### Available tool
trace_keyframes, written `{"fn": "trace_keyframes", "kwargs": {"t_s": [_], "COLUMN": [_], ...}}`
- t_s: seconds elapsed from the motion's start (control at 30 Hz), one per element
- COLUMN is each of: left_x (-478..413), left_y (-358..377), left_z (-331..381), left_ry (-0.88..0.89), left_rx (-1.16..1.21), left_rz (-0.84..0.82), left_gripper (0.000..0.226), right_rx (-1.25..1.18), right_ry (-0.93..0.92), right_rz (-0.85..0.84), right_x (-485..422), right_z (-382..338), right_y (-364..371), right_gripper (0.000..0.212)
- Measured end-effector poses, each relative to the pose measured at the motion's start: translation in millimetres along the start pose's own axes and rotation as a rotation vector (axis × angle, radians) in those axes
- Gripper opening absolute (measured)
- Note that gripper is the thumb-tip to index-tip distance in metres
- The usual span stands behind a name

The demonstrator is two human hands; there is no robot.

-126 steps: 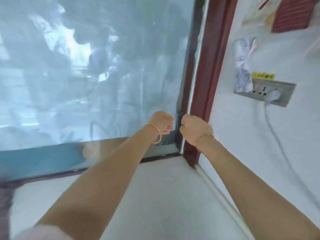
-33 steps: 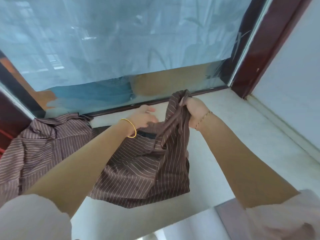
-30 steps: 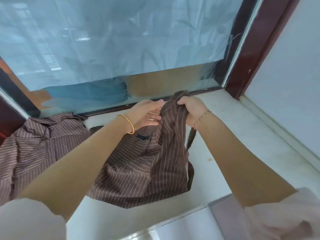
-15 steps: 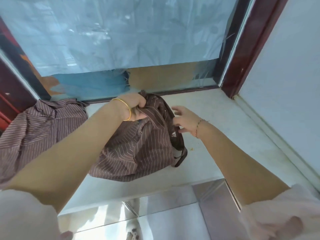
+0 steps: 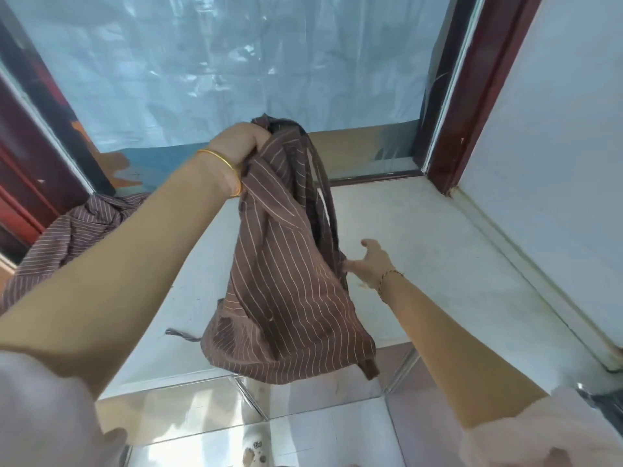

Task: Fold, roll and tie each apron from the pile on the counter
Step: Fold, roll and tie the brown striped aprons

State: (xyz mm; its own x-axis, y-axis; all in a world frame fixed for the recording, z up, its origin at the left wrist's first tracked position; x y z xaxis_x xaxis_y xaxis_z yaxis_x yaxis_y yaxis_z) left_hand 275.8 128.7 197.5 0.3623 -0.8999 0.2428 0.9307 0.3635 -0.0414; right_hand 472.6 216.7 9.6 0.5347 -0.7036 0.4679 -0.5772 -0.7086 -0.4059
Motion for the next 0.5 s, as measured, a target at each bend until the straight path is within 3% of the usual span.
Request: {"fn": "trace_keyframes", "kwargs": {"t_s": [0.07,0.2,0.27,0.33,0.4,0.43,0.5], "left_x": [6,14,22,24,22,20,19], "left_y": [5,5,2,-13,-31,-44,-74], "left_z": [8,11,13,9,0,-5,-8], "left_ry": [0.066,0.13,0.148,0.158,0.119,0.087,0.01], "left_rx": [0.069,0.21,0.204,0.232,0.258,0.194,-0.231], "left_rz": [0.017,0.032,0.053,0.11,0.146,0.178,0.307], "left_gripper": [0.016,0.032,0.025,0.033,0.026,0.017,0.005], "right_rx": [-0.065,-0.327,-0.358,-0.239,-0.149,-0.121,-0.018], "right_ry": [0.089,0.138,0.113,0.081,0.022,-0.024,-0.139], "right_rz": [-0.178,-0.317,-0.348,-0.36,-0.26,-0.166,0.04], "right_x": [0,-2,-4,-6,-14,-18,-21], "right_z": [16,30,27,22,16,8,-15], "right_y": [21,48,58,66,60,51,25], "right_gripper": [0.074,0.067,0.054,0.03,0.011,0.012,0.021]}}
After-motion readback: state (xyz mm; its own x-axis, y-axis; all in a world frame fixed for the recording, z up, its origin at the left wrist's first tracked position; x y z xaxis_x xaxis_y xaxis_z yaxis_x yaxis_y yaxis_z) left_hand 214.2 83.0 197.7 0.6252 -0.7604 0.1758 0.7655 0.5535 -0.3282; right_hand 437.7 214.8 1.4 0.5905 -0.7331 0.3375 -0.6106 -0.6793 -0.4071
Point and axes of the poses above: each hand's wrist, its own x-axis away from the middle knuckle, its own y-axis out of the palm, z = x × y, the point moved 10 cm from there along -x, towards the middle knuckle, and after that the axes turned 13 degrees about -z, right-handed, at the moved point
